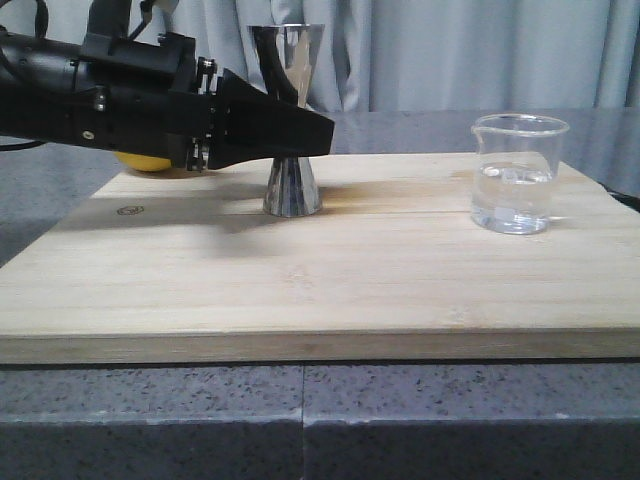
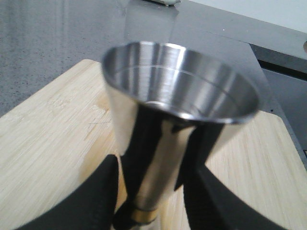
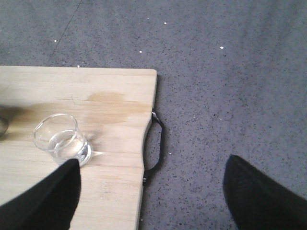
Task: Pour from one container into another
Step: 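Reach the left gripper to the steel jigger and close around its waist, then reach the right gripper to the glass beaker and grasp it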
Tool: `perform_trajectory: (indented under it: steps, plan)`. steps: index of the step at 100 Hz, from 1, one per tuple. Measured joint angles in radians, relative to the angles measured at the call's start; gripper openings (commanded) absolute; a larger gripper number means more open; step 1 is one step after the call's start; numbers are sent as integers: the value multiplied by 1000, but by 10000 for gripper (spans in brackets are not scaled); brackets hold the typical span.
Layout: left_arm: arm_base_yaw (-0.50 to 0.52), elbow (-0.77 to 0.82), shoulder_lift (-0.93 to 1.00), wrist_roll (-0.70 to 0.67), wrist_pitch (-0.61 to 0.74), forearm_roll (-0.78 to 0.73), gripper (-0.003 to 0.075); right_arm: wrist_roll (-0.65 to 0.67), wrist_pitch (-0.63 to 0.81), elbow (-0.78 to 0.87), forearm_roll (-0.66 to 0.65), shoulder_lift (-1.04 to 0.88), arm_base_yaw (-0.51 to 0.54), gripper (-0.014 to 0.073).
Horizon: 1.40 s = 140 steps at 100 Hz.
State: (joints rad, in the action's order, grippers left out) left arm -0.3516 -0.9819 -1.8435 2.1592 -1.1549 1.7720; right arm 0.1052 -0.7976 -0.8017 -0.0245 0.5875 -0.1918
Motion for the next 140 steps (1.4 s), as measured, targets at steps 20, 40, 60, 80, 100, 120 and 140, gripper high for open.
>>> perform_trajectory:
  steps: [20,40,60,80,100,120,140]
  plan:
    - [0,0,0,2,0,0,157,0,0,0,0,0,0,554]
    - [0,-1,0,22,0,3,133,-26,0,0,7,0,0,554]
    - [0,-1,0,44,0,3,133,-92,32,0,45,0,0,554]
    - [0,-1,0,67,0,3,133,-214,104,0,147,0,0,554]
    - [0,-1,0,96,0,3,92,-348,158,13,271,27,0,554]
    - [0,-1,0,98,-2,3,61,-468,201,65,402,87,0,554]
    - [0,-1,0,98,-2,3,61,-573,222,72,487,154,0,554]
